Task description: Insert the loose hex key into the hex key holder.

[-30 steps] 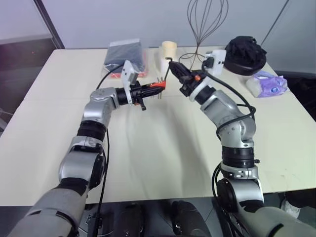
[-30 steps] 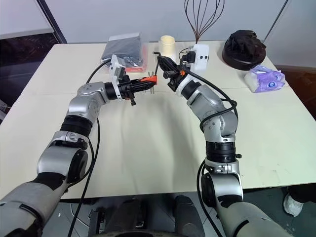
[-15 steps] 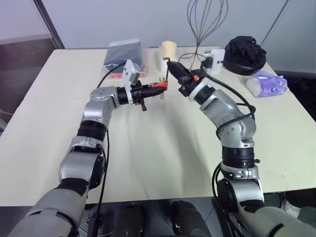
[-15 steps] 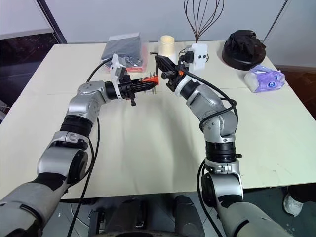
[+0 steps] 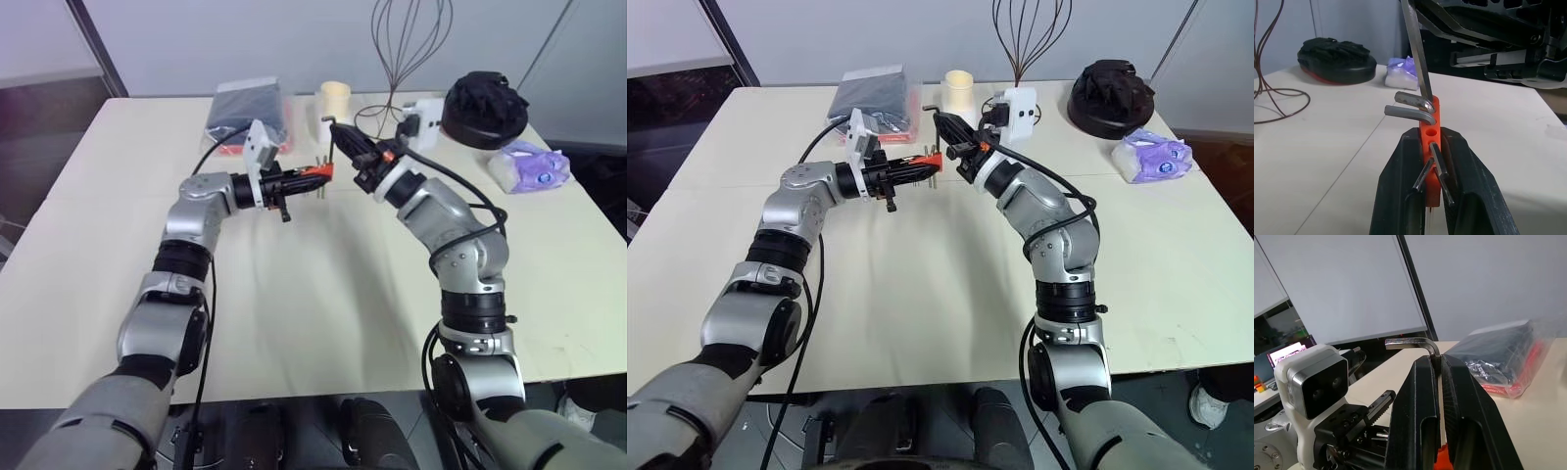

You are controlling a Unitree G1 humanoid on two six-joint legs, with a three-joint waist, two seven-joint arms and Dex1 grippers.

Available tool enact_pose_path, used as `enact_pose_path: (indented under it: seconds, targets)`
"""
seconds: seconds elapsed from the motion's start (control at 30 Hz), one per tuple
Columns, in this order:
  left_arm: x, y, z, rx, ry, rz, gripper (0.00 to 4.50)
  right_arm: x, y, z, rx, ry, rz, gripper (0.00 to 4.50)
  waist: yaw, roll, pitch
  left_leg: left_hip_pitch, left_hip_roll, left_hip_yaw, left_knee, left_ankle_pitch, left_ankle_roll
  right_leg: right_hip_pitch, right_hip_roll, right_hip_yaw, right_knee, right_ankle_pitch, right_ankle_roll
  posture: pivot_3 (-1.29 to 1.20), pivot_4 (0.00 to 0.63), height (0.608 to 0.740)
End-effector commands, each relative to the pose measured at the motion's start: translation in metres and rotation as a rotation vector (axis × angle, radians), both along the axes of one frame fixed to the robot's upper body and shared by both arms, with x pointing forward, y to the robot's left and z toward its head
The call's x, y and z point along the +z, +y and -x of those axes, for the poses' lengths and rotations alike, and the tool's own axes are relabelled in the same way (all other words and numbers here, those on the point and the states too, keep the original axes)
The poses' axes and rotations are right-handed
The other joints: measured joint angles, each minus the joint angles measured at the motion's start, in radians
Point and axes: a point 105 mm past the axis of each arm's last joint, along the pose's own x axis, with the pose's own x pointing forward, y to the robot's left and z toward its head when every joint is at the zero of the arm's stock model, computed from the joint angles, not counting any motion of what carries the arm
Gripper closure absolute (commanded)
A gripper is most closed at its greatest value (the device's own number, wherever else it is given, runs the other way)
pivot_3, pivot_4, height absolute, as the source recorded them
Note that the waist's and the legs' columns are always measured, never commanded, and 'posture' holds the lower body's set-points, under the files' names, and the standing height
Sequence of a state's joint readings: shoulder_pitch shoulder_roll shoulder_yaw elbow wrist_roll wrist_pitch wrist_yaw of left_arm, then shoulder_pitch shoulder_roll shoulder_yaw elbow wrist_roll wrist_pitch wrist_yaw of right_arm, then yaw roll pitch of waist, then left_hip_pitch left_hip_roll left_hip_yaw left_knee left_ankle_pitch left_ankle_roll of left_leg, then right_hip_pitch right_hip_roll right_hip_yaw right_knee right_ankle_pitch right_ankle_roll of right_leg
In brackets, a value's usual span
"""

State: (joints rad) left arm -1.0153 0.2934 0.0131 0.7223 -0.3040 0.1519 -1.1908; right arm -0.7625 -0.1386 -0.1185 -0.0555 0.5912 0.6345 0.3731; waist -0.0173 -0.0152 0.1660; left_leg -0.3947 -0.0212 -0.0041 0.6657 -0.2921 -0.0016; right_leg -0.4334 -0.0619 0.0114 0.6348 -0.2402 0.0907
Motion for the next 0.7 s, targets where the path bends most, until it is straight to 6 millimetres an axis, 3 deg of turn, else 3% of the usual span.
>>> enact_pose_path:
  seconds: [0.03, 0.47, 0.6, 0.7]
  targets:
    - [0.041, -0.002, 0.002, -0.007, -0.118, 0.075, 4.50, -0.008, 0.014, 0.007, 0.062, 0.019, 0.034, 4.46, 0.000, 0.000, 0.000, 0.000, 0.000, 0.000, 0.000, 0.000, 0.000, 0.000, 0.000, 0.000, 0.000, 0.000, 0.000, 0.00, 0.150, 0.740]
    - [0.042, 0.001, -0.002, 0.031, -0.117, 0.069, 4.50, -0.005, 0.022, 0.017, 0.122, 0.007, 0.028, 4.46, 0.000, 0.000, 0.000, 0.000, 0.000, 0.000, 0.000, 0.000, 0.000, 0.000, 0.000, 0.000, 0.000, 0.000, 0.000, 0.00, 0.150, 0.740]
    - [0.057, 0.000, -0.001, 0.010, -0.094, 0.162, 4.50, -0.008, 0.023, 0.020, 0.137, 0.016, 0.036, 4.46, 0.001, 0.000, 0.000, 0.000, 0.000, 0.000, 0.000, 0.000, 0.000, 0.000, 0.000, 0.000, 0.000, 0.000, 0.000, 0.00, 0.150, 0.740]
    - [0.054, -0.001, 0.001, 0.000, -0.107, 0.130, 4.50, -0.008, 0.022, 0.019, 0.127, 0.019, 0.038, 4.46, 0.000, 0.000, 0.000, 0.000, 0.000, 0.000, 0.000, 0.000, 0.000, 0.000, 0.000, 0.000, 0.000, 0.000, 0.000, 0.00, 0.150, 0.740]
